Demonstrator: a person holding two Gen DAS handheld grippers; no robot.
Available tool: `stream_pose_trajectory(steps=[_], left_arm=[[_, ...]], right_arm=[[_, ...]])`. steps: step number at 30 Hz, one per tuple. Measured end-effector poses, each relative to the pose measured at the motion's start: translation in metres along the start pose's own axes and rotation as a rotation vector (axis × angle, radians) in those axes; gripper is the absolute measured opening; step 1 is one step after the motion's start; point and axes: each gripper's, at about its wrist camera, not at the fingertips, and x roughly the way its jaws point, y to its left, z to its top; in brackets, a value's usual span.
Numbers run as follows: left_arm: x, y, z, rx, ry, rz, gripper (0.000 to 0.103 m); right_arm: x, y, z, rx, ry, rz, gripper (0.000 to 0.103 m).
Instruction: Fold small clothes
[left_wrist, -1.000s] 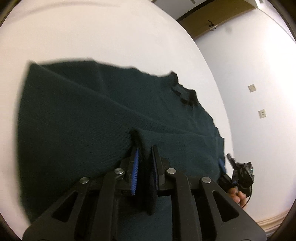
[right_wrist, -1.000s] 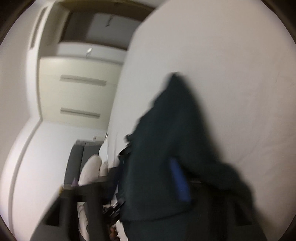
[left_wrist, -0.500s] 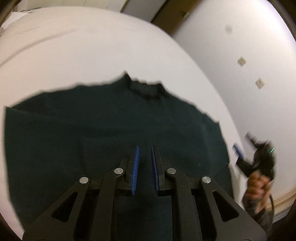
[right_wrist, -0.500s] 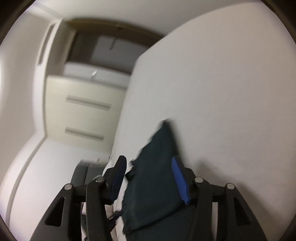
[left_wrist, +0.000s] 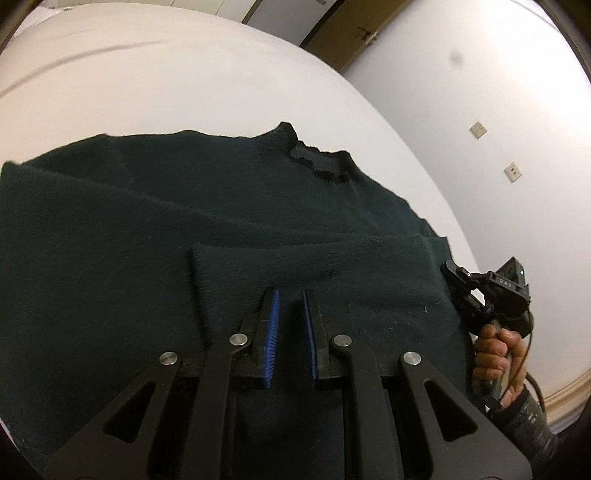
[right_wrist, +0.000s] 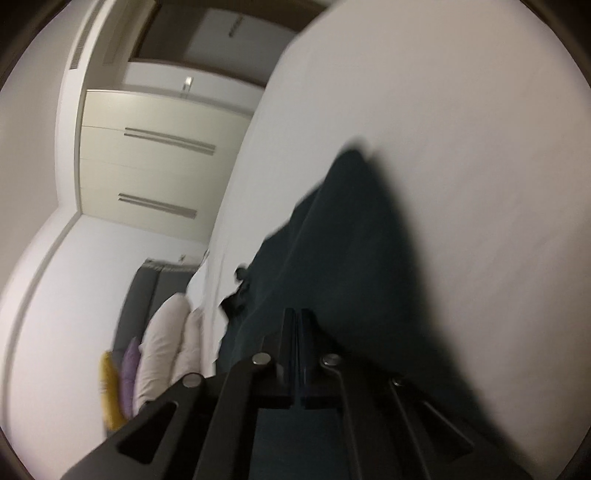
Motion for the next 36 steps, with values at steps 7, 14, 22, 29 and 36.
stream_pose_trajectory(steps=[7,14,22,29,36], left_arm=[[-0.039,-0.026,-0.012,0.084,-0.082,0.057,0.013],[-0.004,-0.048,-0.025,0.12,0.022,0.105,0.013],[-0.013,-0.009,-0.036,0.027,-0.014,-0.011,0.013],[-0.053,-0.02,-0.055,0.048,-0.052,0.117,0.013],[-0.146,-0.011,-0.108,-0.008,-0.057,0.092,0.013]], right_arm=[[-0.03,0.039,-0.014,-0.066,-0.03,0.087,0.059],[0.036,0.069,-0.063,-0.187,0.203,0.078,0.059],[-0.009,0.003,-0.038,-0.035,0.054,0.023,0.012],[-0.097,0.007,-0.047,-0.121,-0.031,-0.121,0.052],[-0.173,0.024,-0.104,-0.247,0.065,-0.124,0.059]])
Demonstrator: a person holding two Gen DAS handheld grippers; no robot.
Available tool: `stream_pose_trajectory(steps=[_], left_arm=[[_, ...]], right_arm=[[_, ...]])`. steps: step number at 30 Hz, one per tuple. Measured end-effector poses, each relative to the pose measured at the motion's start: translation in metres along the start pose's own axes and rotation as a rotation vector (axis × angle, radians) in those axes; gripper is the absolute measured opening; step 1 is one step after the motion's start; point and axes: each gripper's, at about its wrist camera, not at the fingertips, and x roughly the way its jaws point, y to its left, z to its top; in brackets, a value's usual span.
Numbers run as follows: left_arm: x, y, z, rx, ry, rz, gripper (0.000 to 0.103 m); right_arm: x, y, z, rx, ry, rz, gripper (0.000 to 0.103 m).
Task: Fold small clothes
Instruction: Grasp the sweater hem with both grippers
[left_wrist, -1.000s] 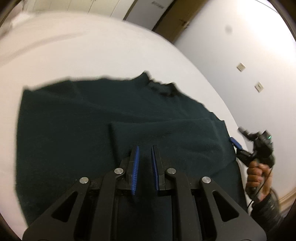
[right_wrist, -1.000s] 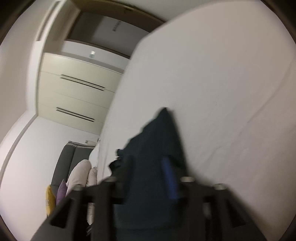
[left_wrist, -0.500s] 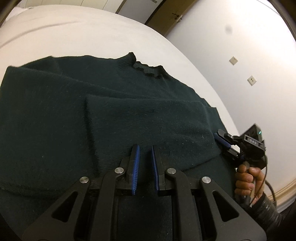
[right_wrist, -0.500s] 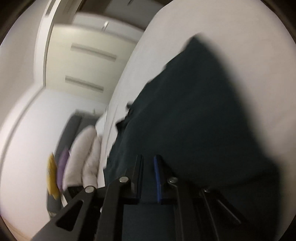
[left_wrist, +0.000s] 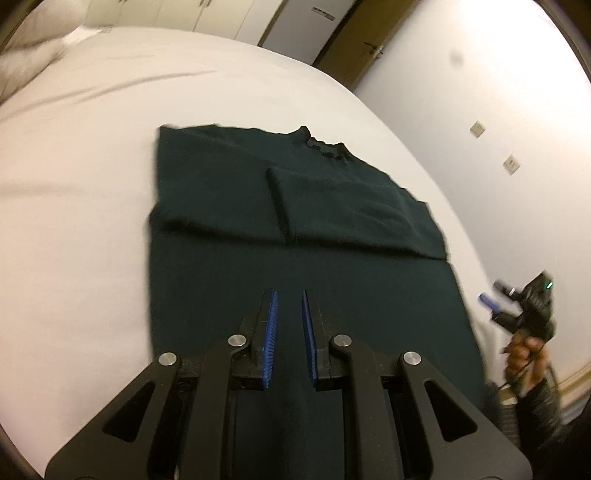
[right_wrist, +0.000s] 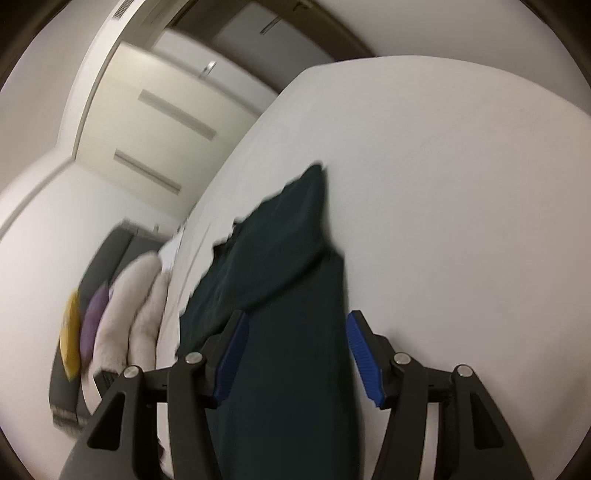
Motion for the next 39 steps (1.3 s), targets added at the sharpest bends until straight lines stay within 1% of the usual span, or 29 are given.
stream_pose_trajectory(steps=[1,3,4,7,9,10,13,17,20,23,28,33,39], left_arm=[[-0.014,0.005,-0.011,-0.028,0.011,-0.019,0.013],[-0.033,0.012,-0.028,-0.061,0.028,-0.026,0.013],[-0.043,0.016,-0.042,-0.083,0.044,-0.032,0.013],[-0.06,0.028,-0.071,-0.135,0.095,-0.044,0.013],[-0.071,0.036,-0.097,-0.182,0.131,-0.048,0.013],[-0.08,0.042,-0.11,-0.198,0.148,-0.05,0.013],[-0.087,0.049,-0.139,-0.252,0.173,-0.07,0.013],[-0.088,0.056,-0.168,-0.297,0.207,-0.086,0.013],[-0.09,0.06,-0.18,-0.333,0.202,-0.117,0.013],[-0.095,0.061,-0.185,-0.336,0.2,-0.124,0.013],[-0.091,0.06,-0.184,-0.341,0.201,-0.146,0.013],[-0.095,0.075,-0.194,-0.406,0.212,-0.214,0.013],[-0.097,0.084,-0.197,-0.427,0.213,-0.218,0.013]], right_arm=[[-0.007,0.001,-0.009,-0.004,0.017,0.009,0.059],[-0.022,0.004,-0.035,-0.019,0.064,0.018,0.059],[-0.028,-0.001,-0.041,-0.027,0.08,0.019,0.059],[-0.036,-0.002,-0.066,-0.037,0.148,0.008,0.059],[-0.042,-0.006,-0.081,-0.033,0.177,-0.018,0.059],[-0.046,-0.009,-0.087,-0.023,0.187,-0.017,0.059],[-0.052,-0.019,-0.102,0.015,0.222,-0.023,0.059],[-0.052,-0.022,-0.114,0.013,0.264,-0.025,0.059],[-0.055,-0.025,-0.123,0.022,0.274,-0.033,0.059],[-0.058,-0.028,-0.128,0.04,0.277,-0.037,0.059],[-0.056,-0.029,-0.135,0.053,0.296,-0.027,0.059],[-0.053,-0.03,-0.139,0.07,0.308,0.0,0.059],[-0.052,-0.034,-0.142,0.1,0.302,0.027,0.059]])
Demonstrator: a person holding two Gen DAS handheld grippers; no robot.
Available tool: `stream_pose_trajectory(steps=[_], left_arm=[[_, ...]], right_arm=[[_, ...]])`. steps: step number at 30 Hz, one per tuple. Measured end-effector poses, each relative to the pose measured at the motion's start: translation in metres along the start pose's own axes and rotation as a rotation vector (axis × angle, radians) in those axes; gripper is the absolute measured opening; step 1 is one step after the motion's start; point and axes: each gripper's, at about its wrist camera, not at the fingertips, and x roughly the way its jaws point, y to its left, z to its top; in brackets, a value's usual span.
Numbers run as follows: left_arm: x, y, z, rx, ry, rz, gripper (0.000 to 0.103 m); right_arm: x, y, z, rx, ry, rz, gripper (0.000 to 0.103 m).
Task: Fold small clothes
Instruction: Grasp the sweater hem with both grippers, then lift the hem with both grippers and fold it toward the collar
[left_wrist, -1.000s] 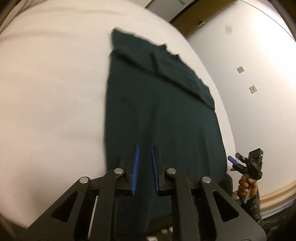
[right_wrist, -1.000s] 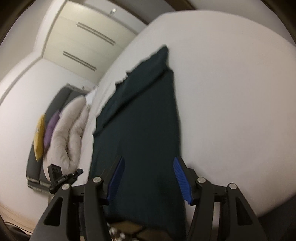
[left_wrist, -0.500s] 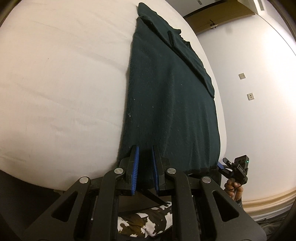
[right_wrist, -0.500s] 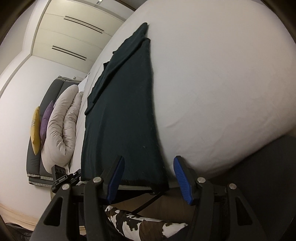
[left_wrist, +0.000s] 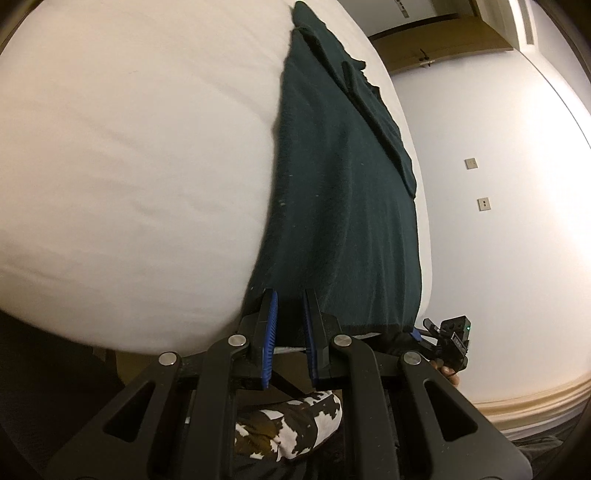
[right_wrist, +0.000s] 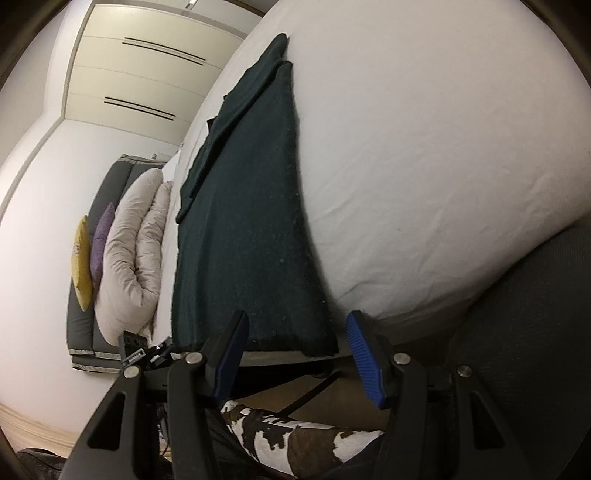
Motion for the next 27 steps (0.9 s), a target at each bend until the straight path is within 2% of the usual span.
stream_pose_trajectory(steps=[6,9,11,13,14,15,16,18,21,24,25,27], left_arm=[[-0.007,0.005,-0.002,-0.009,-0.008,-0.004,0.013],[-0.017,0.008,-0.005,-0.024,-0.039,-0.012,0.013],[-0.023,0.019,-0.007,-0.066,-0.06,-0.048,0.016],[-0.026,0.026,-0.009,-0.088,-0.071,-0.096,0.036],[-0.028,0.027,-0.01,-0.088,-0.077,-0.112,0.059],[-0.029,0.025,-0.011,-0.082,-0.081,-0.132,0.067],[-0.029,0.023,-0.01,-0.069,-0.081,-0.137,0.069],[-0.029,0.023,-0.009,-0.068,-0.075,-0.13,0.07],[-0.034,0.032,-0.007,-0.105,-0.083,-0.166,0.07],[-0.036,0.031,-0.007,-0.093,-0.074,-0.159,0.068],[-0.033,0.028,-0.006,-0.089,-0.064,-0.154,0.064],[-0.027,0.024,-0.005,-0.087,-0.039,-0.153,0.047]], right_arm=[[0.005,-0.002,0.001,0.026,0.015,0.023,0.059],[0.005,-0.003,0.001,0.033,0.009,0.036,0.059],[0.005,-0.005,0.002,0.044,0.009,0.048,0.059],[0.007,-0.006,0.003,0.054,0.012,0.063,0.059],[0.008,-0.006,0.004,0.056,0.014,0.074,0.059],[0.009,-0.006,0.004,0.057,0.016,0.079,0.06],[0.01,-0.006,0.004,0.058,0.017,0.084,0.061],[0.01,-0.006,0.004,0.061,0.017,0.092,0.062],[0.008,-0.007,0.005,0.061,0.017,0.086,0.062],[0.005,-0.005,0.007,0.054,0.011,0.081,0.062],[0.005,-0.005,0.007,0.054,0.012,0.08,0.062],[0.006,-0.005,0.008,0.054,0.013,0.08,0.062]])
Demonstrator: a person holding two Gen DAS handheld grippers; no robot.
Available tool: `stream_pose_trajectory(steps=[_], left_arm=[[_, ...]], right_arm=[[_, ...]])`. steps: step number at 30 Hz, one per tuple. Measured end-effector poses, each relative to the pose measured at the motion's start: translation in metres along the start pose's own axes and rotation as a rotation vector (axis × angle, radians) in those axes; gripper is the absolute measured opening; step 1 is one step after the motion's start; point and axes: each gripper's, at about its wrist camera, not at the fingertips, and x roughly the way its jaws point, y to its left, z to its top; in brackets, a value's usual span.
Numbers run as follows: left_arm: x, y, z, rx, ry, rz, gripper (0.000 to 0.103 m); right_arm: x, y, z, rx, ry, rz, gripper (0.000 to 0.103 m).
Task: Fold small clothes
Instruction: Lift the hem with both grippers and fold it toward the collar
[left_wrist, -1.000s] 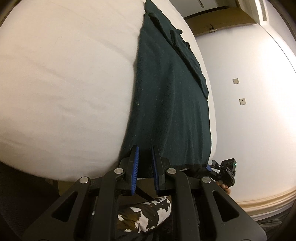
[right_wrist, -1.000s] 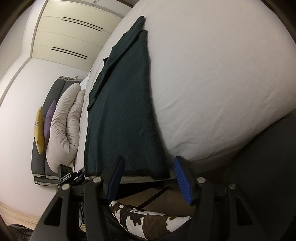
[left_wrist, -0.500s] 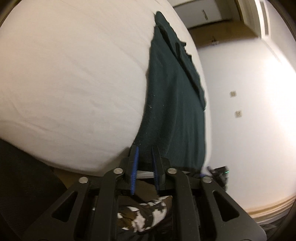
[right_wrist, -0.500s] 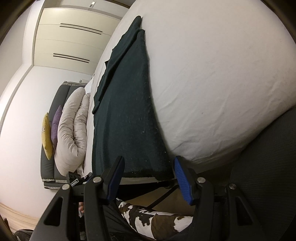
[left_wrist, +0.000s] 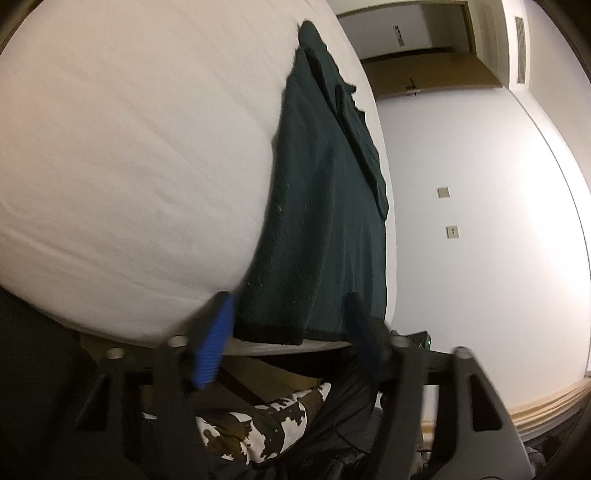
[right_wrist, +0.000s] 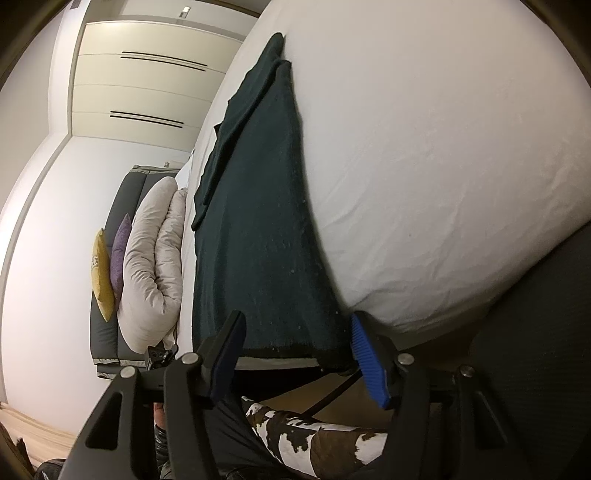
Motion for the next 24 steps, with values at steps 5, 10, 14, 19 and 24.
stream_pose_trajectory(steps=[5,10,14,19,24], left_arm=[[0.023,-0.006,-0.01,0.016,0.06,0.002,0.033],[0.019,-0.003,-0.01,0.006,0.03,-0.007,0.032],[0.004,0.004,-0.004,-0.012,-0.028,-0.031,0.029],[0.013,0.002,0.001,-0.004,-0.015,-0.025,0.019],[0.017,0.001,-0.003,-0.004,-0.003,-0.025,0.011]], right_arm=[[0.001,0.0,0.0,-0.005,0.012,0.008,0.062],[-0.001,-0.001,-0.001,-0.001,0.012,0.007,0.062],[-0.001,-0.004,0.0,0.013,0.014,0.016,0.061],[0.003,-0.005,0.0,0.013,0.034,-0.006,0.057],[-0.001,-0.006,0.002,0.02,0.036,-0.025,0.052]])
